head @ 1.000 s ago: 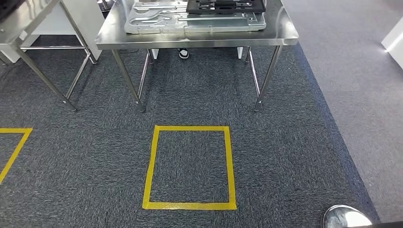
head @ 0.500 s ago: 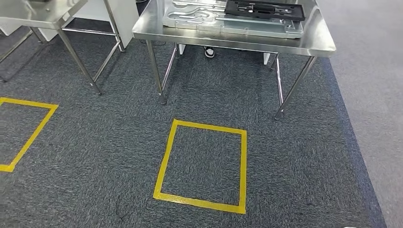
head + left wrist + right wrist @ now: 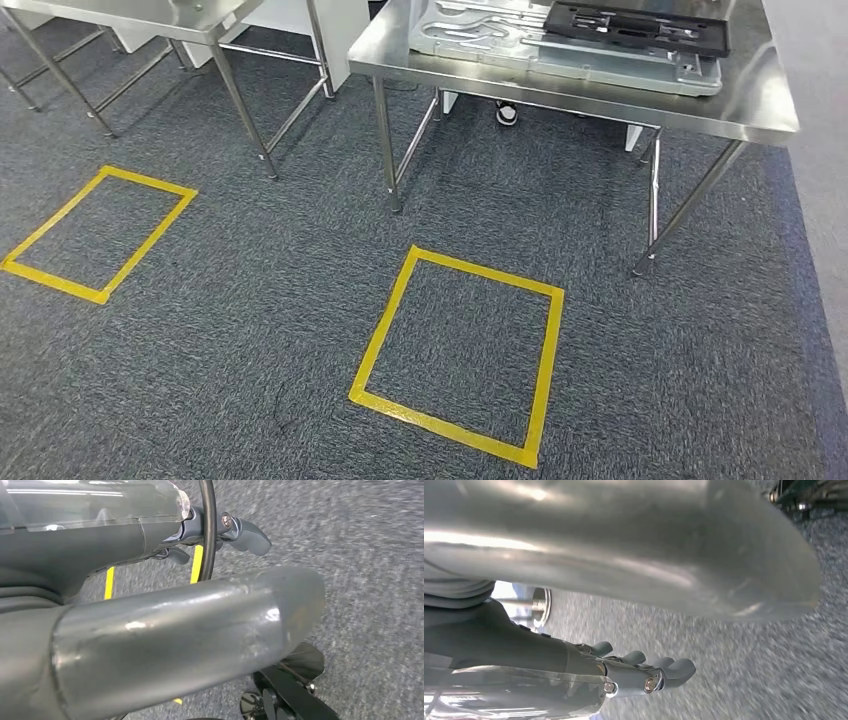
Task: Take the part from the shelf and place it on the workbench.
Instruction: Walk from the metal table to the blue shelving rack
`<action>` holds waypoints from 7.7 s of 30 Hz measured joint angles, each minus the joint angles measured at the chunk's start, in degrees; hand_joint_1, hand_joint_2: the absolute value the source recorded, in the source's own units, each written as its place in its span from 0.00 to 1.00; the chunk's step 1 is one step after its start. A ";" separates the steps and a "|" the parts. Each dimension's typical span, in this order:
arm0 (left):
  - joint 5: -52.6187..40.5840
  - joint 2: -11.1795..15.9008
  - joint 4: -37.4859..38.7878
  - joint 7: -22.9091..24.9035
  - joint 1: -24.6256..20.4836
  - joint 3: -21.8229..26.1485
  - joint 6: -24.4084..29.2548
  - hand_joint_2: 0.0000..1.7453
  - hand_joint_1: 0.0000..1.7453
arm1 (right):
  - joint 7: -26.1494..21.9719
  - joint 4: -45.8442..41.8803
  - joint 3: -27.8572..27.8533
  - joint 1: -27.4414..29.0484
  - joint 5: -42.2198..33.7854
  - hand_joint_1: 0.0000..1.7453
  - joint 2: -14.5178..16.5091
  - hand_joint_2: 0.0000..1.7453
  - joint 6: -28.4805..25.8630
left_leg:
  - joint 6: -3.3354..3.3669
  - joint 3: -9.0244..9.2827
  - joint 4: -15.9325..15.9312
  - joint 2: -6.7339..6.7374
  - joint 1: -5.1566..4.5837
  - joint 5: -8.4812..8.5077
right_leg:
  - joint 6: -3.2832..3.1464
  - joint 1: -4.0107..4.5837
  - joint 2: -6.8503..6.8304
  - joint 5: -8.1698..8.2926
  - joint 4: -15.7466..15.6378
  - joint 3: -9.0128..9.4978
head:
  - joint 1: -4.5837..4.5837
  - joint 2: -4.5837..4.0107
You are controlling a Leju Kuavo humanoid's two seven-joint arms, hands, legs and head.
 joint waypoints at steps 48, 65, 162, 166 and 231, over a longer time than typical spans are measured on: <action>3.21 -0.97 0.04 -0.68 0.27 0.22 1.44 0.00 0.00 | -0.92 0.13 -1.37 -0.09 2.25 0.00 0.44 0.00 -0.05 | 3.63 8.12 -17.12 -1.70 -0.52 9.08 | 2.54 0.06 1.89 -5.82 12.92 -5.30 | 0.02 0.00; 3.97 -1.16 0.04 -0.68 0.41 0.56 1.58 0.00 0.00 | -0.92 0.13 -1.75 -0.03 2.78 0.00 -0.30 0.00 0.11 | 0.08 4.62 -8.38 1.43 0.00 5.47 | 0.18 -0.06 -1.90 -0.13 0.11 0.27 | 0.01 0.00; 6.59 -1.08 0.08 -0.21 0.29 0.77 1.43 0.00 0.00 | -0.76 0.13 -4.15 -0.72 4.80 0.00 0.15 0.00 1.07 | 1.56 7.42 -15.85 2.55 -0.13 8.69 | 1.43 0.71 -4.94 -0.25 -0.85 1.82 | 0.02 0.00; 6.62 -1.02 0.11 -0.16 0.30 0.77 1.43 0.00 0.00 | -0.76 0.13 -4.15 -1.10 4.83 0.00 0.40 0.00 1.08 | 3.11 7.86 -16.74 0.57 0.06 9.38 | 2.31 0.08 -1.24 -3.59 3.90 0.16 | 0.01 0.00; 6.80 -0.85 0.37 -0.26 0.24 0.66 1.20 0.00 0.00 | -0.71 0.22 -4.93 -0.65 5.79 0.00 1.05 0.00 1.81 | 3.75 7.54 -15.83 -1.23 -0.20 8.81 | 2.73 0.21 1.54 -7.45 16.12 -6.69 | 0.01 0.00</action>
